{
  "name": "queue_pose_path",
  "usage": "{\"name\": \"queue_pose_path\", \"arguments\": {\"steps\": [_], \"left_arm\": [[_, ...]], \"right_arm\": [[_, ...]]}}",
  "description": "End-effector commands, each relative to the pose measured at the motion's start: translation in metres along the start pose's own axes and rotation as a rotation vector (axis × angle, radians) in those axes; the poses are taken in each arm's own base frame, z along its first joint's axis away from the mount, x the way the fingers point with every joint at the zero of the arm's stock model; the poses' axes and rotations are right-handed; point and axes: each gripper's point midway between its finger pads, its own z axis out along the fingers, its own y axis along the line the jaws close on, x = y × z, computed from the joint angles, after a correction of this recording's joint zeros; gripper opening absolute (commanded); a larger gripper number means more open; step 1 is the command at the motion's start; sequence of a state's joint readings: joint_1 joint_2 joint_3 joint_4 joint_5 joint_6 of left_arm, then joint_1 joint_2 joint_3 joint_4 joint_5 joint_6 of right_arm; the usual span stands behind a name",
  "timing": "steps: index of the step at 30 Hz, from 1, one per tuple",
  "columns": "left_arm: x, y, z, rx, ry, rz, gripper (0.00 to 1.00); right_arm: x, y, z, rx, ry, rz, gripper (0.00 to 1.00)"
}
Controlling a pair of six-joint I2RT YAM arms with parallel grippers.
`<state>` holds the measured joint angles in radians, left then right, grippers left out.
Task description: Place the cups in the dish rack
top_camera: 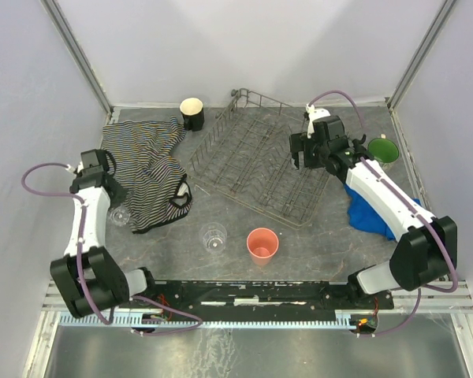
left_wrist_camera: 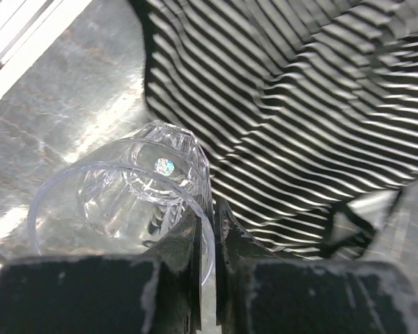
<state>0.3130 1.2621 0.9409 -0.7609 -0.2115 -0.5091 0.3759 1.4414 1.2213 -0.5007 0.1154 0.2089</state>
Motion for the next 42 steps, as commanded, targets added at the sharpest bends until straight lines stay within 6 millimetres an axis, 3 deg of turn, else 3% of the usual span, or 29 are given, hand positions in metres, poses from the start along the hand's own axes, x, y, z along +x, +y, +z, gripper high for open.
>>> {"name": "queue_pose_path", "arguments": {"steps": [1,6,10,15,18,24,28,33,36,42], "left_arm": [[-0.041,-0.04,-0.057,0.233,-0.131,-0.147,0.03],[-0.052,-0.072,-0.103,0.411,-0.133,-0.223,0.03],[-0.056,-0.119,-0.144,0.659,-0.094,-0.275,0.03],[-0.031,-0.201,-0.198,0.948,0.022,-0.127,0.03],[-0.019,-0.228,-0.228,1.109,0.067,-0.066,0.03],[-0.004,-0.252,-0.28,1.375,0.195,-0.05,0.03],[0.0,-0.264,-0.314,1.518,0.261,-0.078,0.03],[0.016,-0.276,-0.325,1.526,0.372,-0.079,0.03],[0.026,-0.281,-0.321,1.497,0.41,-0.078,0.03],[0.031,-0.283,-0.319,1.468,0.445,-0.093,0.03]], "right_arm": [[-0.02,0.036,-0.013,-0.168,-0.028,0.001,0.96],[-0.021,0.068,-0.019,-0.311,0.019,0.003,0.96],[-0.019,0.096,-0.026,-0.445,0.088,0.003,0.96],[-0.034,0.145,-0.059,-0.757,0.101,0.09,0.96],[-0.044,0.164,-0.078,-0.895,0.104,0.159,0.97],[-0.069,0.194,-0.105,-1.177,0.056,0.384,1.0],[-0.082,0.2,-0.102,-1.267,0.028,0.529,1.0],[-0.106,0.203,-0.11,-1.367,-0.018,0.647,1.0],[-0.122,0.202,-0.118,-1.444,-0.074,0.699,1.0],[-0.134,0.202,-0.109,-1.487,-0.097,0.782,1.0]]}}
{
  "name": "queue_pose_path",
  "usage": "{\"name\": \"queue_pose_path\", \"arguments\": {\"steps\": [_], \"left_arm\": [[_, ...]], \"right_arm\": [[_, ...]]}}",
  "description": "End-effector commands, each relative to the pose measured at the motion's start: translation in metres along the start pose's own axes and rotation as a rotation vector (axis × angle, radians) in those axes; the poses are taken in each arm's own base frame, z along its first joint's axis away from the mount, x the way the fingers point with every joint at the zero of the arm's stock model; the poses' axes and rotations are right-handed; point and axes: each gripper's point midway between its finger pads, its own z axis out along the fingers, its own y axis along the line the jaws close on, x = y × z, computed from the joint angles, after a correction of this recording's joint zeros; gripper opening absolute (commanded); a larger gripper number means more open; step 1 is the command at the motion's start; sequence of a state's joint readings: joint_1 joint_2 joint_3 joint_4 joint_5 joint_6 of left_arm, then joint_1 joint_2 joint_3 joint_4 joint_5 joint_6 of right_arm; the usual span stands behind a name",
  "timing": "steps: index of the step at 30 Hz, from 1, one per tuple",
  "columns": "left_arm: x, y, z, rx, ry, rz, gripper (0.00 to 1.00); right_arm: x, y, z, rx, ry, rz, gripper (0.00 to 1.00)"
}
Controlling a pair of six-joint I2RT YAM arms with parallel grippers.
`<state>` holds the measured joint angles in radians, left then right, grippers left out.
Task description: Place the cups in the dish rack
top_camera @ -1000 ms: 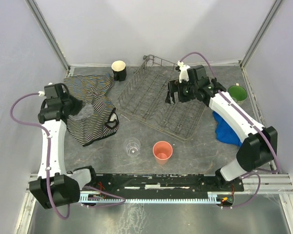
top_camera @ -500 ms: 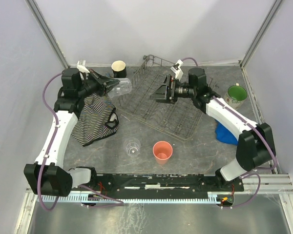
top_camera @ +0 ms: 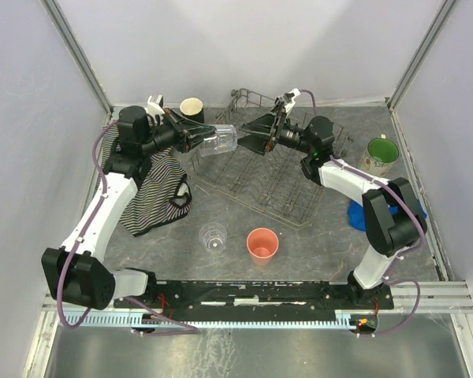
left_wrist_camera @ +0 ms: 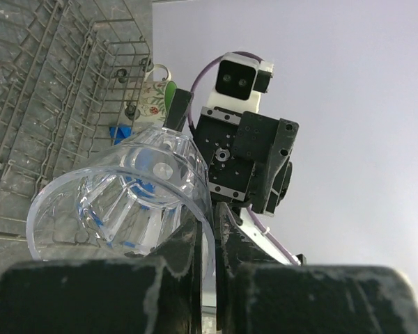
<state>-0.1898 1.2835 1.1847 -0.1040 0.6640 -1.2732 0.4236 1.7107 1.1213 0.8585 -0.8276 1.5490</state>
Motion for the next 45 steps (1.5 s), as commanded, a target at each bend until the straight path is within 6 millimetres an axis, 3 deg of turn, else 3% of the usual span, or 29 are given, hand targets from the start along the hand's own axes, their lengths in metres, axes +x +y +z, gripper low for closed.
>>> {"name": "queue_pose_path", "arguments": {"steps": [1,8,21,27,31,33,35,38,41,45], "left_arm": [[0.004,-0.033,-0.005,0.076,0.024,0.006,0.03],[0.001,-0.039,0.002,0.087,0.034,0.001,0.03],[0.004,-0.046,0.005,0.111,0.052,-0.017,0.03],[0.006,-0.04,0.005,0.103,0.057,-0.03,0.03],[0.005,-0.036,0.006,0.101,0.053,-0.033,0.03],[0.003,-0.033,0.007,0.094,0.048,-0.031,0.03],[-0.001,-0.03,0.008,0.087,0.035,-0.024,0.03],[-0.011,-0.02,0.009,0.057,-0.001,-0.003,0.05],[-0.029,-0.008,0.007,-0.018,-0.075,0.05,0.31],[-0.056,0.002,0.004,-0.129,-0.17,0.148,0.88]], "right_arm": [[-0.011,0.034,0.004,-0.157,-0.036,-0.025,1.0],[-0.009,0.013,0.009,-0.094,-0.023,-0.005,1.0],[-0.007,0.007,0.031,-0.115,-0.011,0.029,1.0],[-0.006,0.003,0.036,-0.118,-0.012,0.04,0.98],[-0.006,-0.001,0.036,-0.119,-0.018,0.051,0.83],[-0.006,-0.002,0.035,-0.12,-0.021,0.056,0.69],[-0.005,-0.003,0.034,-0.119,-0.022,0.06,0.47],[-0.007,-0.004,0.03,-0.113,-0.028,0.062,0.3],[-0.016,-0.01,0.019,-0.079,-0.051,0.055,0.25],[-0.04,-0.031,-0.008,0.067,-0.087,0.02,0.25]]}}
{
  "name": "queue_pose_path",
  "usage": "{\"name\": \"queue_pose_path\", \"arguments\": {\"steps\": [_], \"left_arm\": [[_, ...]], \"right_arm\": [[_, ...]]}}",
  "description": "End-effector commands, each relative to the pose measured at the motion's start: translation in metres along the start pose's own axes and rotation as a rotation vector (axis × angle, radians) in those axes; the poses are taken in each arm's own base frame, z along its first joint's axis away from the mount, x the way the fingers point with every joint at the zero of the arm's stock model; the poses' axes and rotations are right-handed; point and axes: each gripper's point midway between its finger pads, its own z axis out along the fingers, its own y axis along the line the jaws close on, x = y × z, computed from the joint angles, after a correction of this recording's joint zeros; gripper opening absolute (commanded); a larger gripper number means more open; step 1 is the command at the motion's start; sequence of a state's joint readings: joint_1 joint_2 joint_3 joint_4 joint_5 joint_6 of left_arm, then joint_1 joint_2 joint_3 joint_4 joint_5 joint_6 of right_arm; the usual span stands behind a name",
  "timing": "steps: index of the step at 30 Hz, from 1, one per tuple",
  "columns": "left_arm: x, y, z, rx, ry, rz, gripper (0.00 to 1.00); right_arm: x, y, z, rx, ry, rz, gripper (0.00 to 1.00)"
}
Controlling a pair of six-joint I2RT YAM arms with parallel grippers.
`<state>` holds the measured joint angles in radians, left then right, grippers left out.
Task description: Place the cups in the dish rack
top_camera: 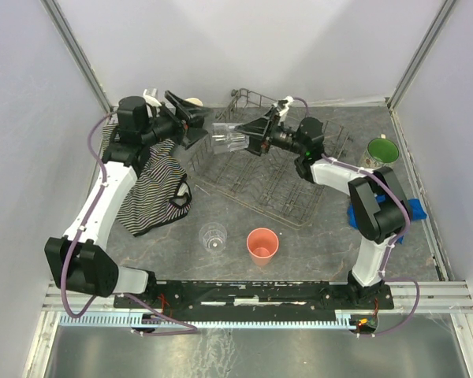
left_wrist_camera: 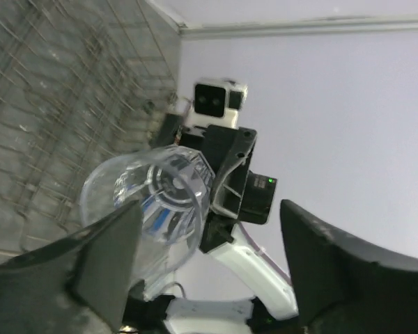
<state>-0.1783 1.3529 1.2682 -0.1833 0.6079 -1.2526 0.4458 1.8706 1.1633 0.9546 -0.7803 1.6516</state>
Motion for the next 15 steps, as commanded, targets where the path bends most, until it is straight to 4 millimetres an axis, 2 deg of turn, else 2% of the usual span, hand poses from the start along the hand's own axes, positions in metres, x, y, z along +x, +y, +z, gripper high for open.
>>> {"name": "queue_pose_path", "arguments": {"steps": [1,5,10,15], "left_arm": [[-0.039,-0.004,-0.006,-0.076,-0.14,0.182,0.93],[-0.052,0.014,0.0,-0.161,-0.175,0.223,0.96],[-0.059,0.062,0.001,-0.341,-0.175,0.284,0.92],[-0.069,0.106,-0.008,-0.539,-0.183,0.37,0.88]], "right_arm": [[-0.036,0.01,-0.034,0.094,-0.07,-0.121,0.25],[-0.063,-0.006,-0.06,0.31,-0.089,-0.227,0.25],[-0.096,-0.033,-0.085,0.626,-0.054,-0.422,0.25],[-0.134,-0.048,-0.101,0.856,-0.081,-0.524,0.23]]}}
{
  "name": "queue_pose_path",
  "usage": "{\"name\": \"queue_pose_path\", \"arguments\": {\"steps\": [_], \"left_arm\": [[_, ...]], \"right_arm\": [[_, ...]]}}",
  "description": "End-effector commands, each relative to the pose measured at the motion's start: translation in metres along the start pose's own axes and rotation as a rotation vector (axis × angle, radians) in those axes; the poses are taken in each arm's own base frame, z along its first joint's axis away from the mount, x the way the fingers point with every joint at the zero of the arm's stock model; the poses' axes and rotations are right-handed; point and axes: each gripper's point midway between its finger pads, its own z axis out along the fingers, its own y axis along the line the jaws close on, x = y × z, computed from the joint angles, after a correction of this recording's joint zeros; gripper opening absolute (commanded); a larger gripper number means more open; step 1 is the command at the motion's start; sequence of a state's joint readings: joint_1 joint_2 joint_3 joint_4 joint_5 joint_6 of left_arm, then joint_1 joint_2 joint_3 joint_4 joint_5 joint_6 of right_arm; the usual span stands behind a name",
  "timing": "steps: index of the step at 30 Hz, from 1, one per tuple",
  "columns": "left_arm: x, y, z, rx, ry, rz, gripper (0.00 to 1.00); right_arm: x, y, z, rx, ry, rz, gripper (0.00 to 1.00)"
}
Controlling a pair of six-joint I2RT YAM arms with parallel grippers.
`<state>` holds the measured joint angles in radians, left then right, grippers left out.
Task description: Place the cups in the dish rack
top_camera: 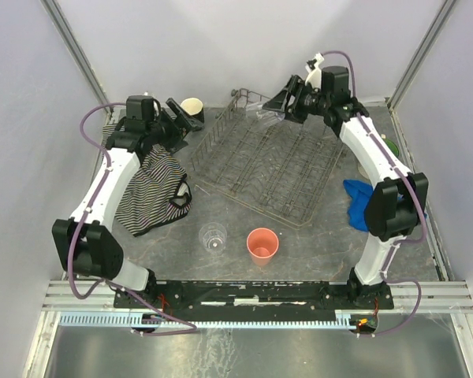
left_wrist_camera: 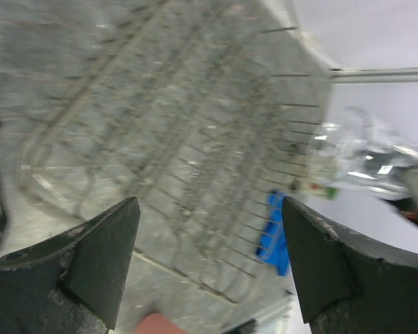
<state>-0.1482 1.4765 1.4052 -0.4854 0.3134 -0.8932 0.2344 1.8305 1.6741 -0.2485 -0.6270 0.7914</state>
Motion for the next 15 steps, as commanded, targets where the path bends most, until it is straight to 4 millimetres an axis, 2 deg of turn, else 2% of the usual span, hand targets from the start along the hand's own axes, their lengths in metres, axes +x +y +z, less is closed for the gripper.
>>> {"name": "queue_pose_path", "arguments": {"steps": [1,4,6,15], "left_arm": [[-0.01,0.036,0.002,-0.179,-0.033,0.181,0.88],[-0.015,0.048,0.011,-0.253,-0.031,0.242,0.87],[-0.021,0.053,0.018,-0.299,-0.041,0.29,0.86],[-0.044,0.061,0.054,-0.464,-0.08,0.529,0.86]], "right_arm": [[-0.004,-0.049,-0.006,0.287,0.062,-0.179,0.23],[-0.021,-0.069,-0.007,0.422,0.035,-0.224,0.22],[-0.035,-0.075,-0.008,0.482,0.004,-0.252,0.22],[-0.062,-0.104,0.009,0.65,-0.032,-0.366,0.2]]}}
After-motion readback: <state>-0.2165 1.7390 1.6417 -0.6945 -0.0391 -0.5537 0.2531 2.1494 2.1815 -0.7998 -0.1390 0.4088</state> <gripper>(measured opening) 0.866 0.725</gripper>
